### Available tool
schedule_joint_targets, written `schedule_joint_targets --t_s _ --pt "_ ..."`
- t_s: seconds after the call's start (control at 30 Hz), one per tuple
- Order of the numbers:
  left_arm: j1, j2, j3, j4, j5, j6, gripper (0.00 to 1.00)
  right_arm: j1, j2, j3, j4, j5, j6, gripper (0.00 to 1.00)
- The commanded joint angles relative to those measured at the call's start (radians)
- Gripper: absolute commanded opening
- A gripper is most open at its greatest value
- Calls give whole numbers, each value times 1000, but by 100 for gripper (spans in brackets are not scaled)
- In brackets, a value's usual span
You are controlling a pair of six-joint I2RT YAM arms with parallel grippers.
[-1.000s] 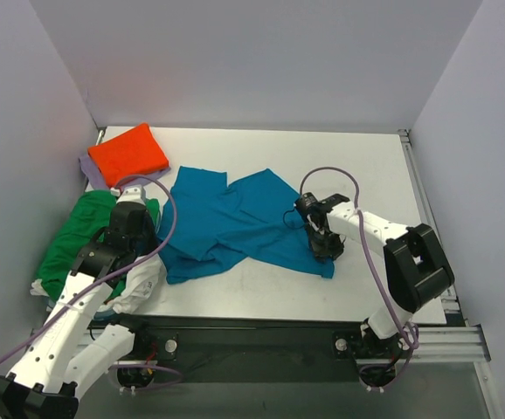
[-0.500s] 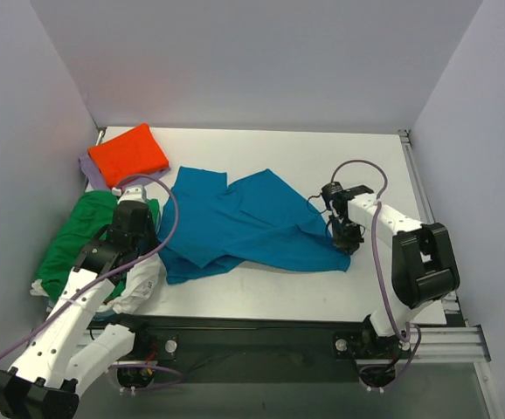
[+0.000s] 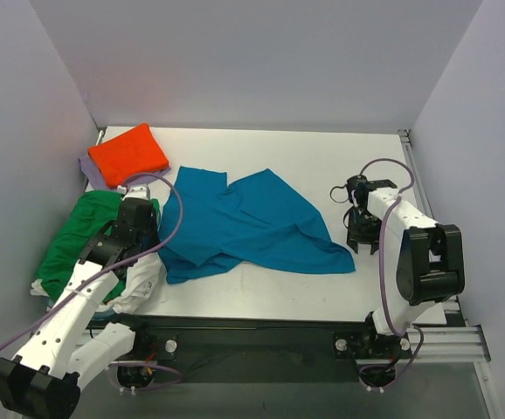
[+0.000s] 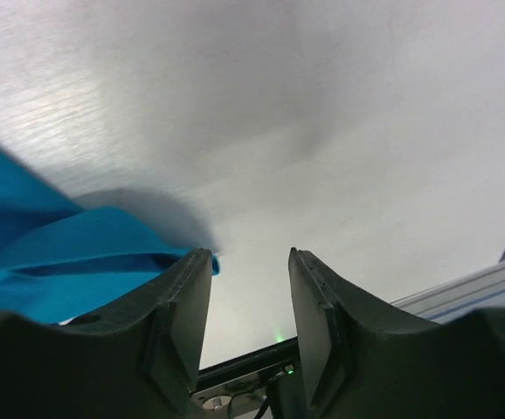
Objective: Fold and stack the t-shirts
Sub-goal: Flatten out the tshirt
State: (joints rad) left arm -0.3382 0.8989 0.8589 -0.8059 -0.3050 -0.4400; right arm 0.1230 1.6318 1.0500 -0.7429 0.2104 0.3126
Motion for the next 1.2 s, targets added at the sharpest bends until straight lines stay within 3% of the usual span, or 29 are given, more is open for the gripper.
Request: schedule_joint_targets --t_s 0.0,0.4,0.77,1.17 --pt "5 14 45 47 3 29 0 10 -50 39 -65 -100 -7 42" --pt "5 20 40 59 6 32 0 -14 -131 -151 -18 -302 51 43" --pt "5 18 40 48 7 26 0 -57 -66 -154 39 -270 39 44" --pt "5 23 54 43 0 26 0 -75 -1 -174 77 -289 68 35"
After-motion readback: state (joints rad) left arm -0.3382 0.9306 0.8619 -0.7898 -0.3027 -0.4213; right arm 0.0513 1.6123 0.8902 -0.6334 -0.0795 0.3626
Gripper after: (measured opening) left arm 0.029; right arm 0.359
